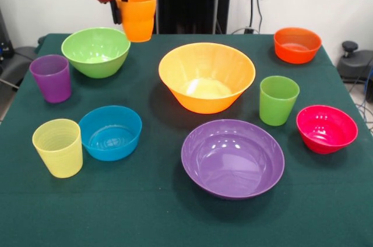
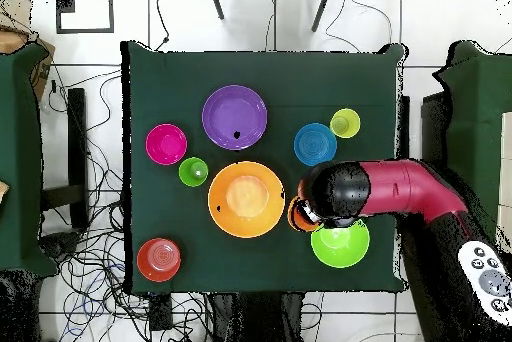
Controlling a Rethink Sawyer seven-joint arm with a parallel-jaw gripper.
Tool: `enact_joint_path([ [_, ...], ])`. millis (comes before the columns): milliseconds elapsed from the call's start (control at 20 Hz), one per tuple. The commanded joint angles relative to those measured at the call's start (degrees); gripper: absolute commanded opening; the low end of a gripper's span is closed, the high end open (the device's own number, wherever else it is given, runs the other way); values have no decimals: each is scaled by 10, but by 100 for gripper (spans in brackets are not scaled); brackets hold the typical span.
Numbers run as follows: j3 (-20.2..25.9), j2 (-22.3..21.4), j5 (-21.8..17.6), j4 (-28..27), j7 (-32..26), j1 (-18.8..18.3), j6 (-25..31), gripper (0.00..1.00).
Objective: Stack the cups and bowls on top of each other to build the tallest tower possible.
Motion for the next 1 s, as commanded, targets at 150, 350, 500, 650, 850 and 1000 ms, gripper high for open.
enact_joint_path([
  [150,-18,-11,10,-3,14,41,85,0],
  [350,-23,-14,3,-6,19,49,95,0],
  [500,-21,-12,7,-16,18,55,116,0],
  [650,-19,-20,11,-16,7,54,138,0],
  [850,-16,-27,5,-10,-2,49,146,0],
  [1000,-14,-32,5,-3,-4,44,141,0],
])
